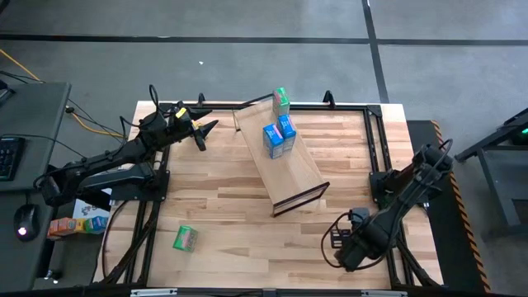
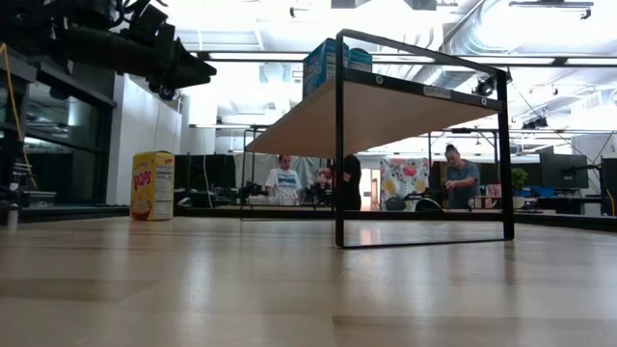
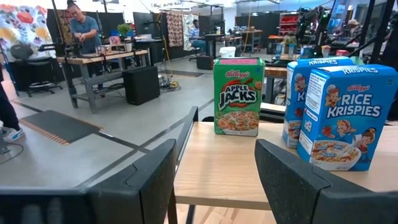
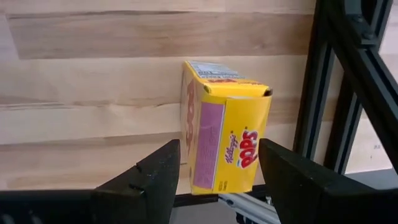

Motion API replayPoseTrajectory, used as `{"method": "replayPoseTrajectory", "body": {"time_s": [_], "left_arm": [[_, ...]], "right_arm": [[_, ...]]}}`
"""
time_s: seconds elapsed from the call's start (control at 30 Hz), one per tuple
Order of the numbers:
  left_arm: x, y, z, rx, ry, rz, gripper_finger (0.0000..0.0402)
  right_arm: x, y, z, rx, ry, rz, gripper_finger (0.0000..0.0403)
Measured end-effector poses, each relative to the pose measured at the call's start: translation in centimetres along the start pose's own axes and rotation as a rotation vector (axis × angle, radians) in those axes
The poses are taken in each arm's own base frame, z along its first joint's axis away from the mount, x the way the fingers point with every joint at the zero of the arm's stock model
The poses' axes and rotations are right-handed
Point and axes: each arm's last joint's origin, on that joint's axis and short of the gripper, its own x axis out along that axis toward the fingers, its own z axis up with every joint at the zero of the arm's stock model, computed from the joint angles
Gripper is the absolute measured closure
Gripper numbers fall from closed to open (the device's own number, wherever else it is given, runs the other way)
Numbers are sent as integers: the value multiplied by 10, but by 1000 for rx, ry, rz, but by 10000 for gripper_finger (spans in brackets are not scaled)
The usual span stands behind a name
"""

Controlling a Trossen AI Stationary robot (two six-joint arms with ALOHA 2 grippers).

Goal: Stack cereal on shelf
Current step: Put the bottom yellow cereal box on the shelf

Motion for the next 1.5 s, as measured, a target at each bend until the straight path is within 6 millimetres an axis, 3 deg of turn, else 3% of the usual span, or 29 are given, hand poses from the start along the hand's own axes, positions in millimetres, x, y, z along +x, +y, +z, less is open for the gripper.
{"method": "replayPoseTrajectory", "body": {"time_s": [0.63, 0.97, 1.2, 1.5], "left_arm": [[0, 0, 0, -9, 0, -8, 193], [0, 0, 0, -16, -2, -16, 193], [0, -1, 0, -24, -2, -17, 193], [0, -3, 1, -41, -14, -98, 193]], "right_arm": [[23, 7, -11, -2, -64, -83, 192], [45, 18, -19, 7, -103, -139, 192], [49, 19, -20, 13, -118, -142, 192], [71, 26, -20, 7, -80, -104, 192]]}}
